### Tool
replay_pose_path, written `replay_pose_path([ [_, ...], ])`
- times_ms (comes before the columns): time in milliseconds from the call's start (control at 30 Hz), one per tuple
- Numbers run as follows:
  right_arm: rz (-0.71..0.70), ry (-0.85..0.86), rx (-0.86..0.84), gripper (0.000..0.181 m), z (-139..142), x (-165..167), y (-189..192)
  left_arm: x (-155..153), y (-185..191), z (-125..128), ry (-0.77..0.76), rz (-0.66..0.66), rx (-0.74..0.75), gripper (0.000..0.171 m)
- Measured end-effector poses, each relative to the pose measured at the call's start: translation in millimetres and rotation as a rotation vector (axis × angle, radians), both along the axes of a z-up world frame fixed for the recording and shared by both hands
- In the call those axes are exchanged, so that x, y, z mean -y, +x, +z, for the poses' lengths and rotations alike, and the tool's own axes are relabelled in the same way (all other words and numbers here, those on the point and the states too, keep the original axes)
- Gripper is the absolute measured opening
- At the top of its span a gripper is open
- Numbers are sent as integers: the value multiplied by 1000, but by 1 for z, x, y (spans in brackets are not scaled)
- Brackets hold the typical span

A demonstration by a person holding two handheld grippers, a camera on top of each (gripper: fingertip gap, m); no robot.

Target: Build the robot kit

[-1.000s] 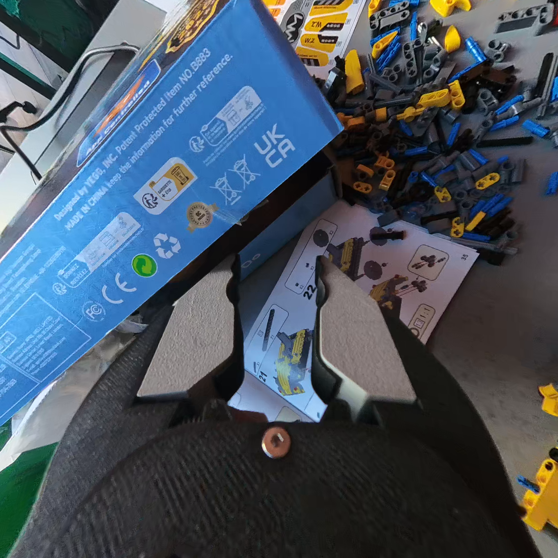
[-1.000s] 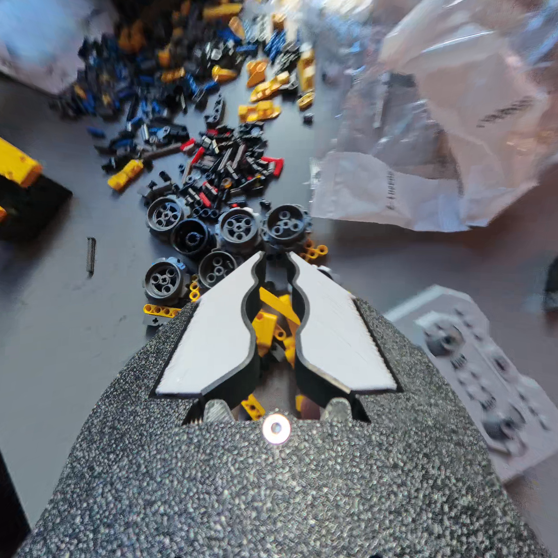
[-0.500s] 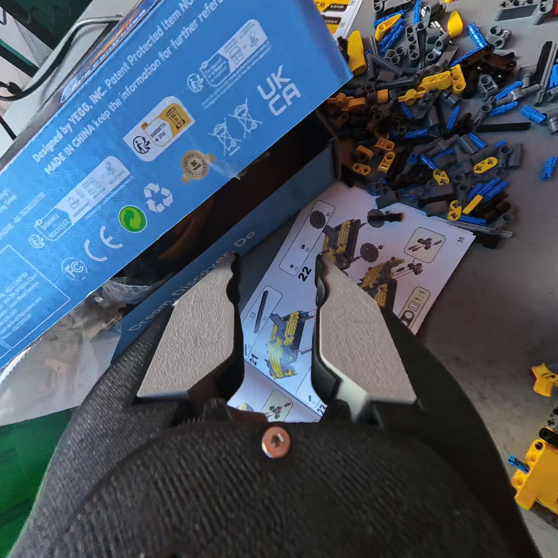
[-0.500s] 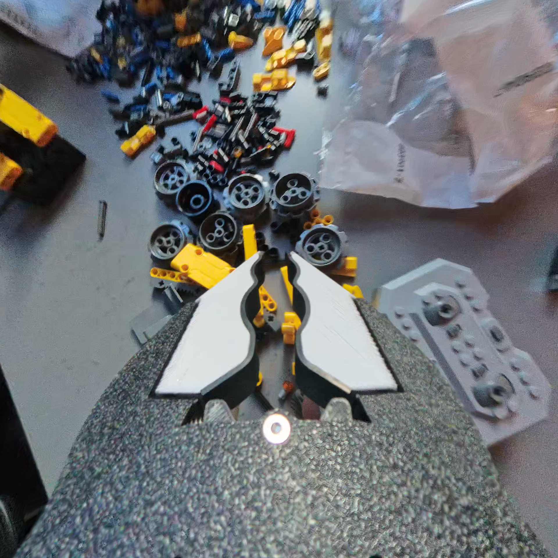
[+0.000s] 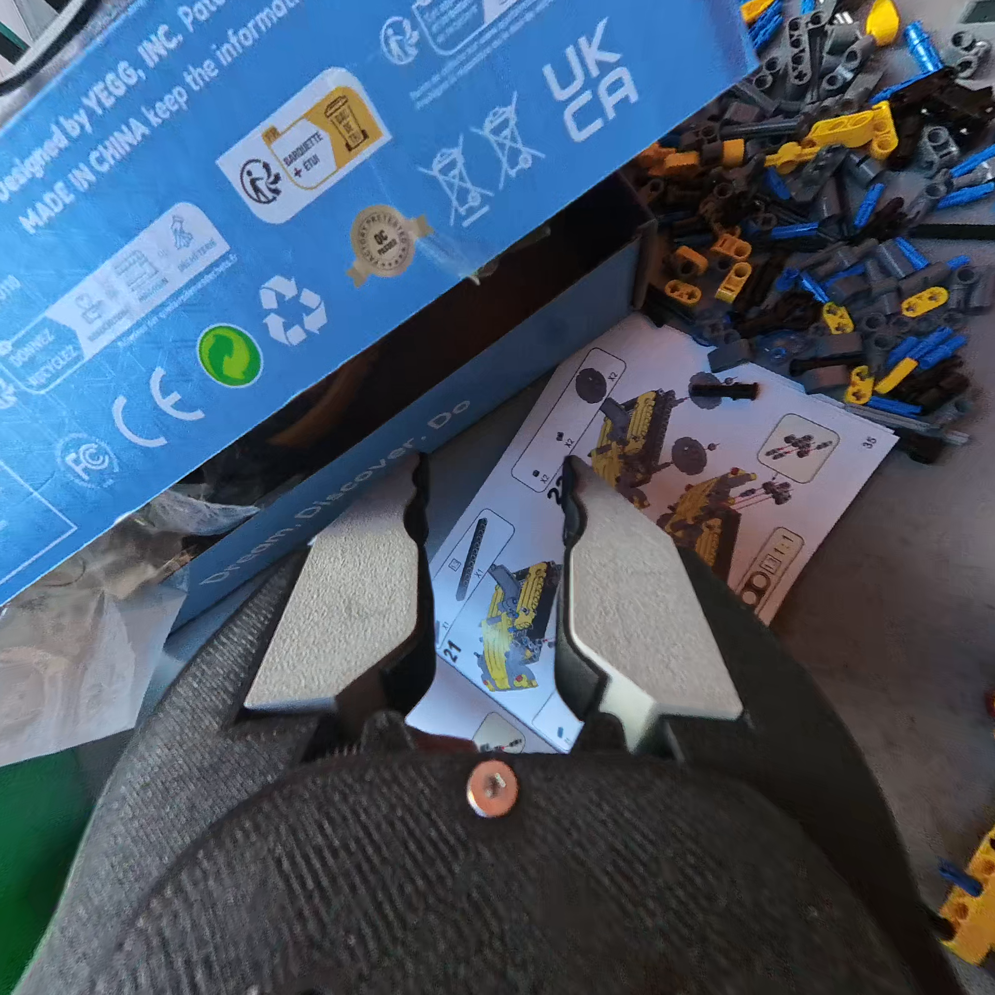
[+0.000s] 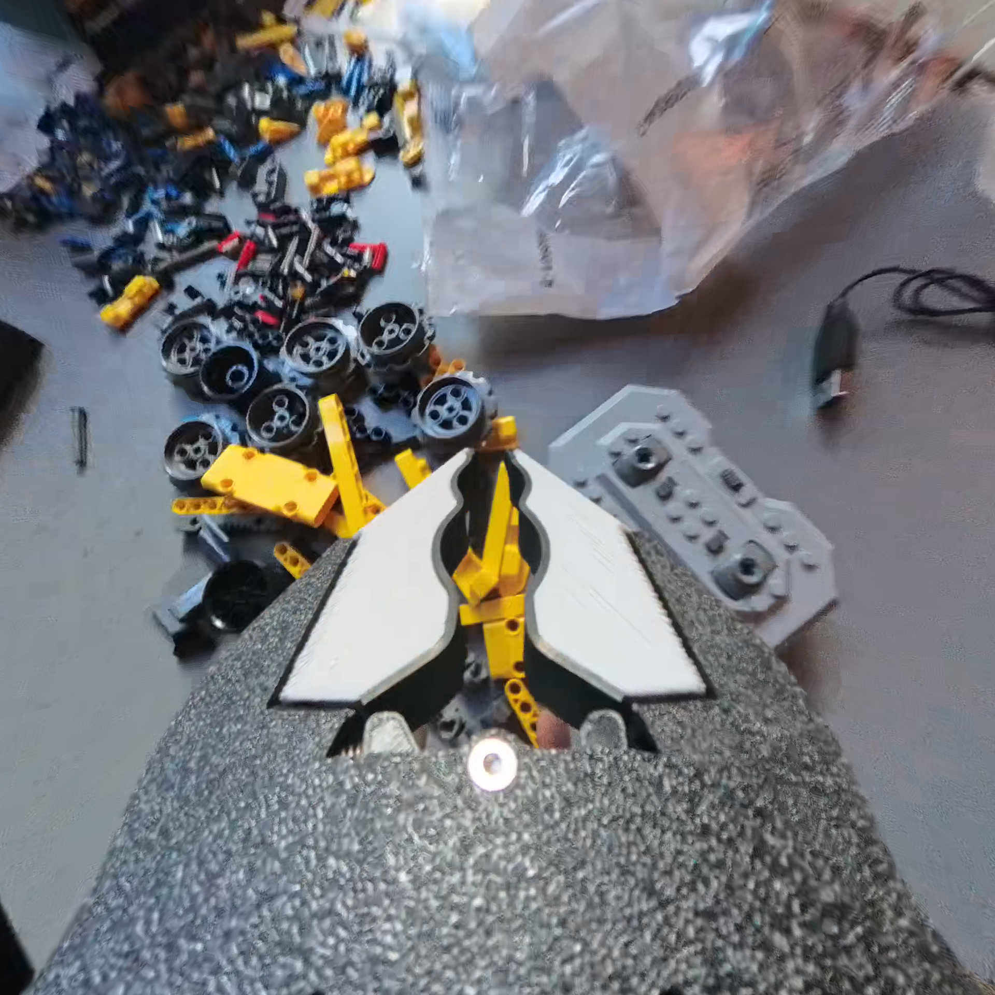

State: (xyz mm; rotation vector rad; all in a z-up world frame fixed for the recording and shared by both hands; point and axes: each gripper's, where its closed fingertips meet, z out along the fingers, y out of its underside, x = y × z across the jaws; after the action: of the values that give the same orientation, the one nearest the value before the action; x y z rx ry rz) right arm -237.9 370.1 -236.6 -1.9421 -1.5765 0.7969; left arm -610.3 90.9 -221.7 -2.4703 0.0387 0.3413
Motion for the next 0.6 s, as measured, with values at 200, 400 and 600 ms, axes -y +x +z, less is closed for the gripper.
replay_pose_path([
  [200,56,47,166,5,-30,14,-3,4,2,1,-12,-6,-17,46],
  [400,4,108,108,8,-22,2,-14,5,4,3,-1,-7,-10,46],
  [600,-24,57,11,9,-3,-5,-4,8,8,1,-3,-13,-2,46],
])
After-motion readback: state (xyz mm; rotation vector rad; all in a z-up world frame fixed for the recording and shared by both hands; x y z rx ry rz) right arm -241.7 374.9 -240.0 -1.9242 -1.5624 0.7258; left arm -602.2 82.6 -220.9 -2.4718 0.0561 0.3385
